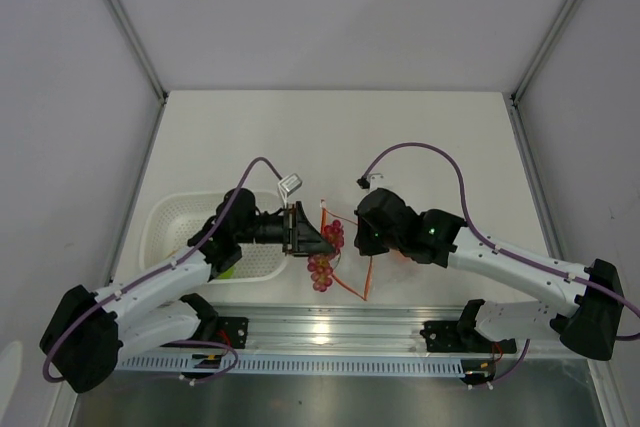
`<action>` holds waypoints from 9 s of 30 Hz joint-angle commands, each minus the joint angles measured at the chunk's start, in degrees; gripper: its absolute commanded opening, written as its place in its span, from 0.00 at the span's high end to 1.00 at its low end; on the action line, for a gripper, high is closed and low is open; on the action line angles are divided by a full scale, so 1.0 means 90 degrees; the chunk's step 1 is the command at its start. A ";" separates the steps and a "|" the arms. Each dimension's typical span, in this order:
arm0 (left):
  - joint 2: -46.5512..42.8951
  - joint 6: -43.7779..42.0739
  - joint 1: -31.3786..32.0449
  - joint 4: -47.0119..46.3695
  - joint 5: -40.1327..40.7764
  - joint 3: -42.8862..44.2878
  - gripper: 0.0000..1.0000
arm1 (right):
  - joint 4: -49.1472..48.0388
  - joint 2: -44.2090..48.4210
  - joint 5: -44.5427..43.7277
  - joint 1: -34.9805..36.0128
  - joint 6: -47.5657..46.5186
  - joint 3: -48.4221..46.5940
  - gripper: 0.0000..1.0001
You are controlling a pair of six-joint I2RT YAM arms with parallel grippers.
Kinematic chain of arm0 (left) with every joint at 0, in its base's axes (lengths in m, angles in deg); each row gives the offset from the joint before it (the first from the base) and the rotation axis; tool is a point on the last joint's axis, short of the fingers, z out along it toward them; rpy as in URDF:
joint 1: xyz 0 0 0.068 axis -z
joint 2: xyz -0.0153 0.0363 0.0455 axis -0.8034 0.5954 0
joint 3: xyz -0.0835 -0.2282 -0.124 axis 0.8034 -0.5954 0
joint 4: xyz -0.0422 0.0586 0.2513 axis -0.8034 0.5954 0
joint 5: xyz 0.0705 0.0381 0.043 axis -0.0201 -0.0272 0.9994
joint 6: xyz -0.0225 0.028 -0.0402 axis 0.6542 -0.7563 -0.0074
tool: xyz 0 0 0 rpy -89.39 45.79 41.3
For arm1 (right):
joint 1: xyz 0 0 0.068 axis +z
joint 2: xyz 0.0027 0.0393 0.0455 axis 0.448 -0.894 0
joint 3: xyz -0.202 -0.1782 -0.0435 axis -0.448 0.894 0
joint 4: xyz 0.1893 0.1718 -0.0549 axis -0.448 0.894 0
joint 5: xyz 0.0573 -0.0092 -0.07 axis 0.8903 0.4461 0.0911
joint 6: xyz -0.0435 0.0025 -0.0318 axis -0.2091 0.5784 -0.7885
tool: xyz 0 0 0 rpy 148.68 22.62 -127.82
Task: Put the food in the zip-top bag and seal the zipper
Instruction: Place the fake fruit in the zipper food storage bag, then pick up the fake fruit from the bin, then place the fake fruit in the zipper food storage bag.
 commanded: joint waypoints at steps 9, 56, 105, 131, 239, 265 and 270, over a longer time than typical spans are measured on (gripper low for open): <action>0.0476 0.0305 0.0114 0.0398 0.0487 0.0386 0.54 | -0.0218 0.0173 0.0048 0.0100 0.0097 -0.0264 1.00; -0.1907 -0.1988 -0.0520 0.6539 0.5127 0.2007 0.02 | -0.0218 0.0291 0.0077 0.0207 0.0097 -0.0098 1.00; -0.0501 0.0101 -0.2728 0.9061 0.6944 0.1158 0.01 | -0.0111 0.0330 0.0038 0.0178 0.0077 0.0068 1.00; 0.0515 -0.0172 -0.3128 0.8035 0.6211 0.0747 0.07 | -0.0180 0.0281 0.0097 0.0119 0.0058 0.0165 1.00; -0.0188 -0.2321 0.0748 0.1892 0.1416 0.0395 0.52 | -0.0394 0.0515 0.0361 0.0109 0.0331 0.0156 1.00; -0.0080 -0.2331 0.0817 0.1795 0.1328 0.0473 0.01 | -0.0355 0.0564 0.0341 0.0100 0.0311 0.0185 1.00; -0.0226 -0.2428 0.0807 0.1970 0.1464 0.0532 0.00 | -0.0355 0.0603 0.0331 0.0099 0.0302 0.0204 1.00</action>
